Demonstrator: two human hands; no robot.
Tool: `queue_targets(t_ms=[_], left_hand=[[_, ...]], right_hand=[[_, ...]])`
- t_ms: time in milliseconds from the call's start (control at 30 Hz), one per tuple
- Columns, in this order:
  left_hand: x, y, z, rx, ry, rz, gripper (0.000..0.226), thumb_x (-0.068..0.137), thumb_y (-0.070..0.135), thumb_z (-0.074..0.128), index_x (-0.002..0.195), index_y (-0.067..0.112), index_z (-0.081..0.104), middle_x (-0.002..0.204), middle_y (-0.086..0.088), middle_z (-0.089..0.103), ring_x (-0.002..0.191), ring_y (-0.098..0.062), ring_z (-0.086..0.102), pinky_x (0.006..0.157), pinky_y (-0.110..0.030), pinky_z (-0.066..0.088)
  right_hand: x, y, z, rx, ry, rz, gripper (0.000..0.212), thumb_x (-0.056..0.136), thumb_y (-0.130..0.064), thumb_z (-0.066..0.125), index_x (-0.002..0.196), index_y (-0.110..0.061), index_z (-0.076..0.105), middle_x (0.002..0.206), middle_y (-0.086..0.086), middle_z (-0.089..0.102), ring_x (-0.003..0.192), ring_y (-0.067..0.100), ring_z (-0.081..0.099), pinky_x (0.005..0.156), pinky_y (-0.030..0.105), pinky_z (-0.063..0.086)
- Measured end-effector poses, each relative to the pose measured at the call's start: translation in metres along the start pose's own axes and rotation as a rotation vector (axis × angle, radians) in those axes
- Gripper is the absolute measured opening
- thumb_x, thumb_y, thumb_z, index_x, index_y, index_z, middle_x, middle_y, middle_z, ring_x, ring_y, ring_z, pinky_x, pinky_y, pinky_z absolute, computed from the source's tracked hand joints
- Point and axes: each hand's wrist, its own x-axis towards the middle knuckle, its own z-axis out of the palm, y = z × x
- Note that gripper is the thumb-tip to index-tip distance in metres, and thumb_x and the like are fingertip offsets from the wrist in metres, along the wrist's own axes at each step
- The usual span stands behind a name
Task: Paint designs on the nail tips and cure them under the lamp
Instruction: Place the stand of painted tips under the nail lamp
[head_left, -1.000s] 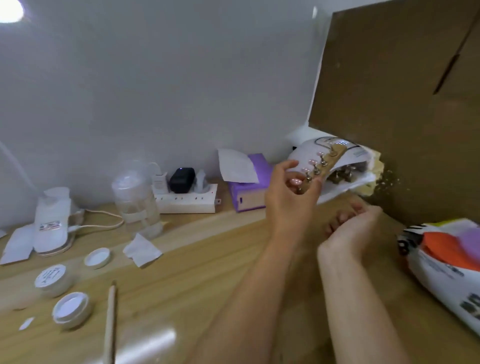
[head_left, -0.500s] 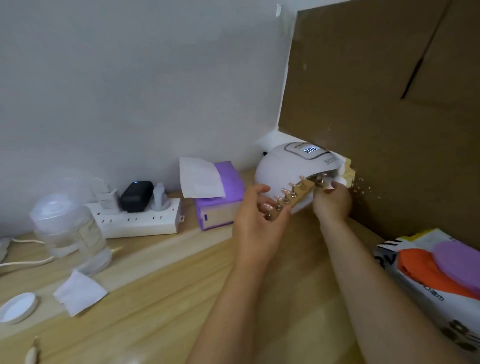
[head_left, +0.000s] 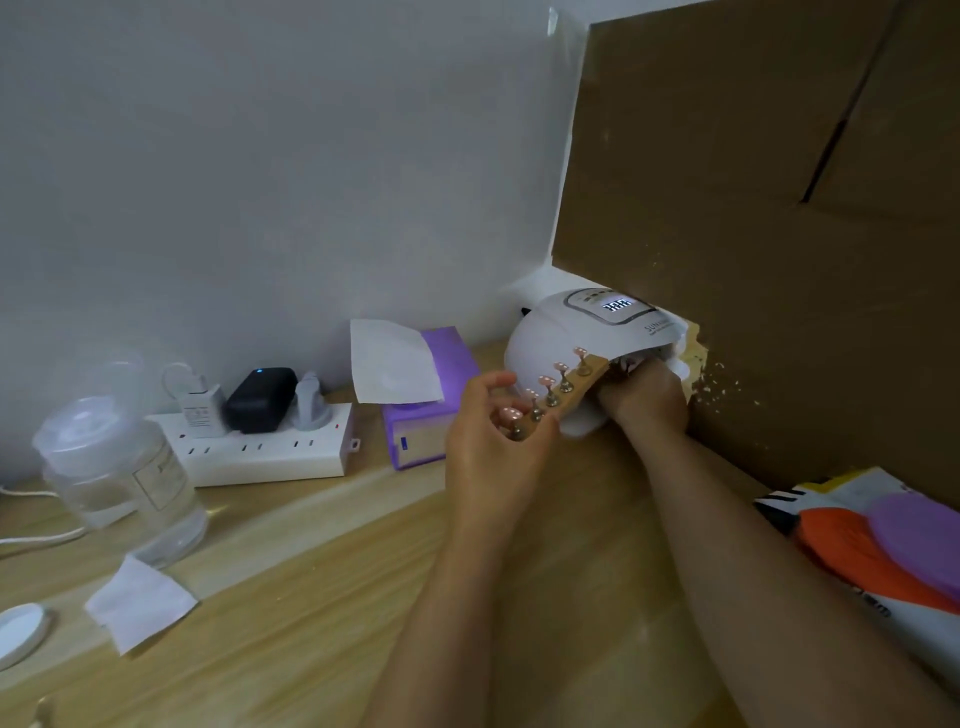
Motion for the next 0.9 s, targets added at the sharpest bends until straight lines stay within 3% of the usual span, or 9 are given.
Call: queue_targets(t_ms=[100,233,300,400,533,633,733,900], left_hand=[[0.0,-0.001,0.001,0.005,-0.008,0.001,0.043,0.071,0.012,0.076,0.101,0.026,0.049,0.077,0.012,0.06,0.066,0.005,0.054,0.058,-0.007,0.042],[0.001,-0.002,0.001,0.003,-0.007,0.001,0.043,0.07,0.013,0.077,0.096,0.032,0.047,0.076,0.011,0.06,0.065,0.003,0.053,0.057,-0.006,0.041],[0.001,-0.003,0.001,-0.028,-0.001,-0.016,0.043,0.07,0.013,0.077,0.091,0.035,0.047,0.075,0.011,0.061,0.062,0.003,0.053,0.057,-0.006,0.041],[0.002,-0.006,0.002,-0.082,0.008,-0.039,0.041,0.069,0.011,0.077,0.088,0.034,0.049,0.072,0.01,0.061,0.055,0.003,0.052,0.056,-0.011,0.043],[0.004,-0.008,0.003,-0.082,0.014,-0.04,0.042,0.07,0.01,0.077,0.087,0.035,0.048,0.071,0.01,0.061,0.054,0.003,0.052,0.057,-0.015,0.044],[0.003,-0.008,0.004,-0.091,-0.025,-0.055,0.043,0.071,0.009,0.076,0.091,0.033,0.047,0.075,0.004,0.063,0.057,-0.004,0.053,0.058,-0.025,0.046],[0.001,-0.008,0.005,-0.11,-0.043,-0.08,0.043,0.072,0.009,0.076,0.095,0.03,0.047,0.076,-0.004,0.063,0.056,-0.008,0.051,0.053,-0.033,0.043],[0.0,-0.006,0.007,-0.012,-0.034,-0.048,0.047,0.069,0.017,0.078,0.101,0.031,0.046,0.077,0.001,0.063,0.063,-0.002,0.056,0.056,-0.005,0.04]], right_hand=[[-0.007,0.001,-0.001,-0.047,-0.015,-0.027,0.037,0.08,-0.029,0.065,0.107,-0.006,0.056,0.111,0.017,0.059,0.102,0.033,0.057,0.068,0.029,0.037],[-0.019,0.006,-0.001,-0.108,-0.004,-0.041,0.06,0.075,-0.045,0.069,0.115,-0.004,0.05,0.12,0.018,0.046,0.102,0.033,0.056,0.067,0.028,0.035],[-0.024,0.01,-0.003,-0.12,0.027,-0.044,0.067,0.072,-0.047,0.071,0.115,-0.001,0.047,0.118,0.019,0.048,0.102,0.032,0.057,0.067,0.028,0.037],[-0.03,0.015,-0.009,-0.201,0.066,-0.015,0.075,0.071,-0.048,0.073,0.117,0.004,0.044,0.116,0.02,0.054,0.107,0.029,0.057,0.076,0.031,0.045],[-0.043,0.02,-0.009,-0.255,0.094,0.025,0.085,0.07,-0.056,0.069,0.12,0.008,0.043,0.121,0.023,0.049,0.114,0.03,0.051,0.086,0.033,0.044],[-0.052,0.022,-0.011,-0.332,0.113,0.152,0.09,0.069,-0.063,0.064,0.123,0.005,0.041,0.126,0.023,0.044,0.121,0.034,0.045,0.093,0.038,0.039],[-0.055,0.027,-0.014,-0.326,0.15,0.184,0.088,0.072,-0.059,0.064,0.126,0.005,0.038,0.131,0.023,0.039,0.125,0.032,0.038,0.097,0.034,0.031],[-0.06,0.034,-0.015,-0.219,0.089,0.03,0.074,0.072,-0.065,0.061,0.114,-0.004,0.058,0.116,0.02,0.055,0.112,0.034,0.048,0.092,0.038,0.041]])
